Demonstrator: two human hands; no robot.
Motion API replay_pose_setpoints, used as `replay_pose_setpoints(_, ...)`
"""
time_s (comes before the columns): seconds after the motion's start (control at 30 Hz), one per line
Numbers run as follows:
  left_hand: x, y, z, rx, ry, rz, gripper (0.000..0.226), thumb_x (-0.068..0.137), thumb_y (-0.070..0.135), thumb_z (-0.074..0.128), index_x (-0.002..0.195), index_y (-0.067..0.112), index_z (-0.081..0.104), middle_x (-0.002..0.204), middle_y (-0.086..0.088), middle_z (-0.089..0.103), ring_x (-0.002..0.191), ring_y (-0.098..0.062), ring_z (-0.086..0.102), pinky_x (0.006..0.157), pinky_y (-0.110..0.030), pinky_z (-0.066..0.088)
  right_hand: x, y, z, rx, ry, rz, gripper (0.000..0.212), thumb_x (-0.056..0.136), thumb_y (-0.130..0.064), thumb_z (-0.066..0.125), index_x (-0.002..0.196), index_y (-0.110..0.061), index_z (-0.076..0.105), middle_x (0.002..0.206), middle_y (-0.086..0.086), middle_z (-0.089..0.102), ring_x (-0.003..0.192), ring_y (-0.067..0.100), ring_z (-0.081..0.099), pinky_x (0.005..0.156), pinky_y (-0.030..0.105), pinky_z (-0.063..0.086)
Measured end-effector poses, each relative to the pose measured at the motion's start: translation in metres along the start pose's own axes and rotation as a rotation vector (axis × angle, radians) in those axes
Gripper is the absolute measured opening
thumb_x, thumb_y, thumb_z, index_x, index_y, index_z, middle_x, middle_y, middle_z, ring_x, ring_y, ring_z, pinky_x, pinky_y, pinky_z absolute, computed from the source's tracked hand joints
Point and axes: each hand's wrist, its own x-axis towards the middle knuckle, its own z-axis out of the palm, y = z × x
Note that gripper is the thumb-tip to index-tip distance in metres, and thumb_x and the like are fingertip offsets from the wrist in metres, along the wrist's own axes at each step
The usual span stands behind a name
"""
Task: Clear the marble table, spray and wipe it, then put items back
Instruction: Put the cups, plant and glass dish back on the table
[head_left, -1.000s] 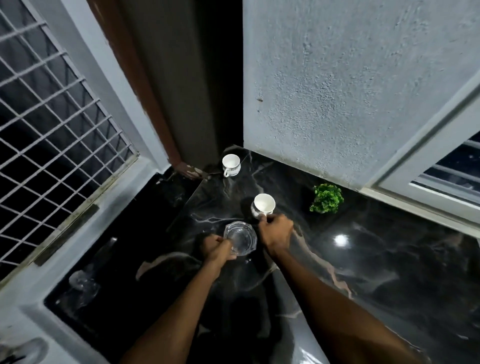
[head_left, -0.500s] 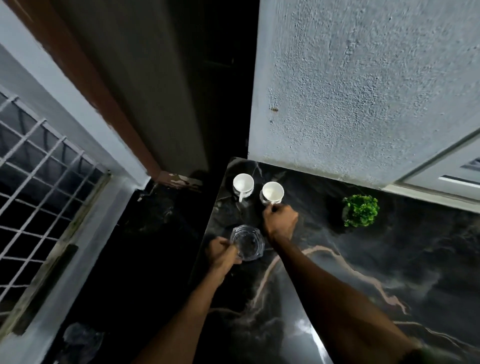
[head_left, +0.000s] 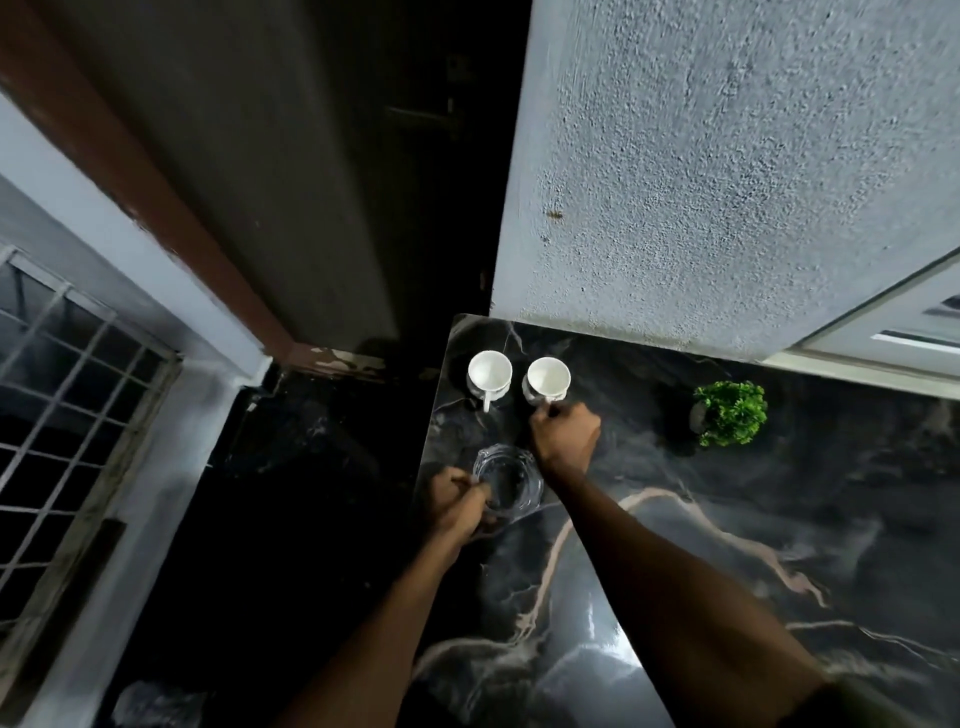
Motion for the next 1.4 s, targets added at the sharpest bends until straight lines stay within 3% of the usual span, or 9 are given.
replay_pose_setpoints(0.17,0.006,-0.005,-0.002,-0.024,-0.021,0.007,0.019,0.082,-0.001,0.068,0.078,0.015,0.058,0.059,-0.006,0.064,0.034,-0.012,0.061,0.037,-0.021,0.049,-0.002,0.001,0.007,0.0,-0.003,-0.003,0.031,0.094,-0.024,0.062,0.09,0.002,0.079,0.09,0.028,0.073,0.083,0.042,0.072,0.072,0.039,0.052)
replay_pose_setpoints(0.3,0.011,-0.006,-0.004,-0.017,-0.009,0.017,0.019,0.083,0.0,0.07,0.079,0.015,0.058,0.064,-0.005,0.066,0.041,-0.014,0.065,0.059,-0.046,0.061,-0.001,0.002,0.01,0.016,0.005,0.008,0.032,0.093,-0.024,0.062,0.088,0.004,0.078,0.088,0.028,0.073,0.081,0.04,0.072,0.071,0.039,0.051)
replay_pose_setpoints(0.43,0.011,-0.006,-0.005,-0.004,-0.002,0.034,0.021,0.081,-0.001,0.07,0.078,0.015,0.057,0.08,-0.017,0.07,0.071,-0.04,0.075,0.067,-0.057,0.062,-0.002,0.006,0.011,0.017,-0.025,0.027,0.031,0.092,-0.023,0.062,0.089,0.004,0.078,0.089,0.028,0.073,0.083,0.041,0.072,0.073,0.039,0.052)
replay_pose_setpoints(0.7,0.007,-0.009,0.002,-0.031,-0.017,0.033,0.018,0.081,-0.005,0.068,0.084,0.01,0.058,0.063,-0.007,0.063,0.035,-0.008,0.06,0.045,-0.03,0.056,-0.006,0.015,0.0,0.075,-0.001,-0.018,0.03,0.088,-0.032,0.067,0.091,-0.004,0.08,0.086,0.021,0.075,0.084,0.032,0.075,0.073,0.034,0.055)
replay_pose_setpoints(0.83,-0.004,-0.005,0.013,-0.037,-0.052,0.03,0.018,0.083,-0.005,0.065,0.084,0.01,0.056,0.063,-0.01,0.064,0.034,-0.007,0.059,0.047,-0.029,0.056,-0.015,0.037,-0.018,0.112,0.005,-0.057,0.026,0.088,-0.029,0.066,0.092,-0.007,0.08,0.081,0.015,0.077,0.076,0.027,0.074,0.07,0.028,0.052)
replay_pose_setpoints(0.97,-0.016,0.0,0.031,-0.011,-0.047,0.063,0.012,0.082,-0.004,0.064,0.085,0.007,0.058,0.069,-0.015,0.065,0.036,-0.012,0.059,0.039,-0.023,0.051,-0.034,0.074,-0.036,0.038,-0.039,-0.054,0.028,0.09,-0.03,0.064,0.086,-0.005,0.076,0.082,0.017,0.075,0.077,0.035,0.072,0.07,0.038,0.058)
replay_pose_setpoints(1.17,-0.051,0.011,0.094,0.018,-0.098,0.121,0.028,0.081,-0.005,0.068,0.064,0.013,0.054,0.042,0.002,0.058,0.028,-0.007,0.053,0.038,-0.024,0.051,-0.045,0.141,-0.086,0.057,-0.09,-0.039,0.024,0.086,-0.028,0.061,0.092,-0.009,0.076,0.091,0.013,0.077,0.087,0.032,0.072,0.075,0.034,0.054)
replay_pose_setpoints(1.3,-0.08,0.016,0.152,0.038,-0.141,0.122,0.023,0.081,-0.004,0.068,0.069,0.01,0.054,0.048,-0.002,0.059,0.028,-0.005,0.053,0.052,-0.031,0.056,-0.026,0.181,-0.132,0.172,-0.094,-0.018,0.036,0.077,-0.028,0.052,0.095,-0.01,0.078,0.091,0.01,0.079,0.085,0.025,0.074,0.072,0.027,0.05)
replay_pose_setpoints(1.4,-0.105,0.018,0.204,0.064,-0.152,0.138,0.016,0.085,-0.007,0.061,0.078,0.005,0.054,0.054,-0.005,0.057,0.029,-0.005,0.055,0.04,-0.026,0.054,-0.001,0.217,-0.17,0.206,-0.069,0.021,0.034,0.076,-0.024,0.057,0.098,-0.011,0.079,0.093,0.011,0.079,0.087,0.024,0.074,0.073,0.023,0.049)
